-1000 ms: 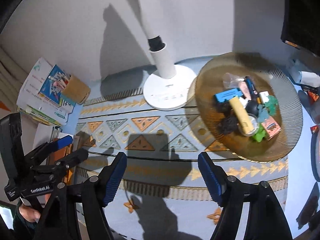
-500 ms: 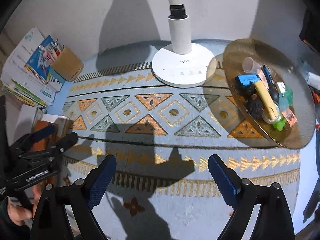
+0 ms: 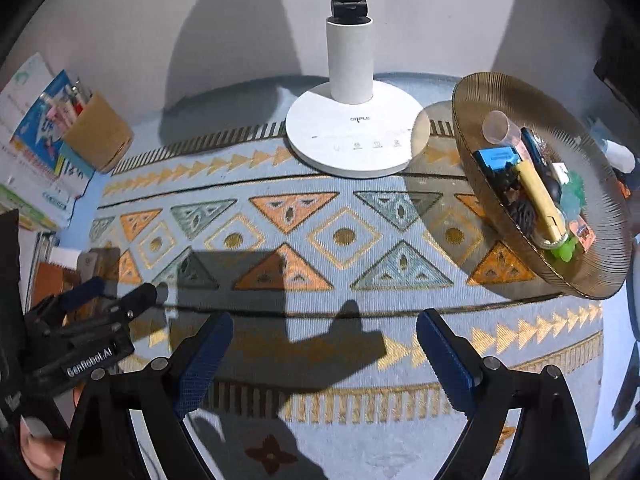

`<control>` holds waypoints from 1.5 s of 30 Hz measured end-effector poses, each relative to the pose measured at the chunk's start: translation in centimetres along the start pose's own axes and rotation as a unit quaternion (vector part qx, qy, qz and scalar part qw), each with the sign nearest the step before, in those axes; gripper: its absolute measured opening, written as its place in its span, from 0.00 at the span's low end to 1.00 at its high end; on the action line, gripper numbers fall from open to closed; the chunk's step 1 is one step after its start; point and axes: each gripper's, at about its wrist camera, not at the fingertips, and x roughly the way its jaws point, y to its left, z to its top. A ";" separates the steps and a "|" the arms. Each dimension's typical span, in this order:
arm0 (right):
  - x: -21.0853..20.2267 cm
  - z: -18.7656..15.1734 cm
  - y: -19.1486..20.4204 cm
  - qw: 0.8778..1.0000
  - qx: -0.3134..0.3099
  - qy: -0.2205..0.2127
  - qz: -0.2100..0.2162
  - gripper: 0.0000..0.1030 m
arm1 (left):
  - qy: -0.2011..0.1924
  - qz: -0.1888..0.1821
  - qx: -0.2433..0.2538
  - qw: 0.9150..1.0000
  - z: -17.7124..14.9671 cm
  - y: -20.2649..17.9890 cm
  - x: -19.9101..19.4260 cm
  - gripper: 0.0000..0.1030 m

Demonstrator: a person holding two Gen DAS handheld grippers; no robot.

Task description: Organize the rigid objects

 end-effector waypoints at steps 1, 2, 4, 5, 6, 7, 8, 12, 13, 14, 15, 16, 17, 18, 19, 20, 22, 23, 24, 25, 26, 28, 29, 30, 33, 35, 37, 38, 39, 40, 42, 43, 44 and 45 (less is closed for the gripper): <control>0.8 0.0 0.0 1.000 0.000 0.003 -0.011 0.90 | -0.002 0.001 0.001 1.000 0.1 -0.2 0.6 0.85; 1.4 -0.1 -0.1 1.000 0.002 0.007 -0.020 0.90 | -0.001 0.002 0.002 1.000 0.1 -0.3 1.3 0.86; 2.7 -0.4 -0.7 0.999 0.007 0.008 -0.033 0.90 | 0.012 -0.001 -0.002 1.000 0.2 -0.3 2.8 0.86; 3.6 -0.6 -1.0 0.999 0.004 0.012 -0.039 0.90 | 0.008 0.004 -0.003 1.000 0.3 -0.3 3.2 0.91; 4.0 -0.6 -1.1 0.999 0.002 0.013 -0.039 0.90 | -0.009 0.014 0.002 1.000 0.2 -0.6 3.1 0.95; 4.5 -0.6 -1.2 0.999 -0.005 0.014 -0.037 0.90 | -0.015 0.023 0.006 1.000 0.2 -0.8 3.3 0.96; 5.0 -0.6 -1.2 0.999 -0.017 0.011 -0.039 0.90 | -0.011 0.026 0.007 1.000 0.2 -0.9 3.6 1.00; 6.2 -0.3 -1.3 0.999 -0.024 0.007 -0.033 0.90 | -0.043 0.034 0.015 0.998 0.4 -1.3 3.7 1.00; 6.5 -0.2 -1.3 0.999 -0.021 0.005 -0.029 0.90 | -0.048 0.034 0.013 0.998 0.5 -1.2 3.7 1.00; 6.7 -0.2 -1.4 0.999 -0.016 -0.001 -0.030 0.92 | -0.053 0.035 0.011 0.998 0.6 -1.2 3.7 1.00; 6.7 -0.1 -1.4 0.999 -0.012 -0.006 -0.029 0.93 | -0.058 0.036 0.010 0.998 0.6 -1.2 3.6 1.00; 6.8 -0.1 -1.5 0.999 -0.008 -0.009 -0.030 0.95 | -0.062 0.037 0.009 0.997 0.7 -1.2 3.6 1.00; 7.0 0.1 -1.6 0.999 -0.005 -0.011 -0.031 0.99 | -0.068 0.039 0.009 0.997 0.7 -1.3 3.5 1.00; 7.2 0.2 -1.7 0.999 -0.005 -0.016 -0.036 1.00 | -0.072 0.039 0.010 0.997 0.5 -1.2 3.9 1.00; 7.2 0.3 -1.7 0.999 -0.008 -0.026 -0.037 1.00 | -0.082 0.037 0.016 0.996 0.4 -1.2 3.9 1.00; 7.3 0.4 -1.8 0.999 -0.008 -0.038 -0.035 1.00 | -0.090 0.035 0.022 0.995 0.3 -1.3 4.1 1.00; 7.5 0.6 -1.8 0.998 -0.015 -0.048 -0.035 1.00 | -0.109 0.030 0.025 0.993 0.3 -1.1 4.3 1.00; 7.5 0.6 -1.8 0.998 -0.018 -0.055 -0.030 1.00 | -0.109 0.032 0.019 0.993 0.3 -1.1 4.2 1.00; 7.5 0.6 -1.8 0.997 -0.022 -0.065 -0.029 1.00 | -0.110 0.035 0.015 0.993 0.3 -1.2 4.2 1.00; 7.5 0.6 -1.8 0.997 -0.027 -0.072 -0.028 1.00 | -0.110 0.036 0.012 0.993 0.3 -1.2 4.2 1.00; 7.6 0.6 -1.9 0.996 -0.031 -0.078 -0.024 1.00 | -0.110 0.036 0.011 0.993 0.3 -1.2 4.1 1.00; 7.5 0.3 -1.8 0.995 -0.031 -0.087 -0.024 1.00 | -0.110 0.034 0.011 0.993 0.3 -1.1 4.1 1.00; 7.5 0.1 -1.8 0.994 -0.026 -0.105 -0.026 1.00 | -0.110 0.033 0.010 0.993 0.3 -1.1 4.0 1.00; 7.1 -0.7 -1.7 0.992 -0.021 -0.120 -0.030 1.00 | -0.110 0.034 0.011 0.993 0.3 -1.1 4.0 1.00; 7.0 -0.6 -1.5 0.992 -0.020 -0.118 -0.031 1.00 | -0.110 0.034 0.011 0.993 0.3 -1.1 4.0 1.00; 7.0 -0.5 -1.6 0.992 -0.020 -0.118 -0.031 1.00 | -0.110 0.034 0.010 0.993 0.2 -1.1 4.0 1.00; 7.1 -0.4 -1.6 0.992 -0.020 -0.118 -0.031 1.00 | -0.110 0.034 0.010 0.993 0.2 -1.1 4.0 1.00; 7.1 -0.5 -1.6 0.992 -0.020 -0.118 -0.031 1.00 | -0.110 0.035 0.010 0.993 0.2 -1.2 4.0 1.00; 7.1 -0.5 -1.6 0.992 -0.020 -0.118 -0.031 1.00 | -0.110 0.034 0.010 0.993 0.3 -1.1 4.0 1.00; 7.1 -0.4 -1.6 0.992 -0.020 -0.118 -0.031 1.00 | -0.110 0.034 0.011 0.993 0.3 -1.1 4.0 1.00; 7.1 -0.4 -1.6 0.992 -0.020 -0.118 -0.031 1.00 | -0.110 0.034 0.011 0.993 0.3 -1.1 4.0 1.00; 7.0 -0.5 -1.6 0.992 -0.020 -0.118 -0.031 1.00 | -0.110 0.034 0.011 0.993 0.3 -1.1 4.0 1.00; 7.1 -0.5 -1.6 0.992 -0.020 -0.118 -0.031 1.00 | -0.110 0.034 0.011 0.993 0.3 -1.1 4.0 1.00; 7.0 -0.5 -1.6 0.992 -0.020 -0.118 -0.031 1.00 | -0.110 0.034 0.011 0.993 0.3 -1.1 4.0 1.00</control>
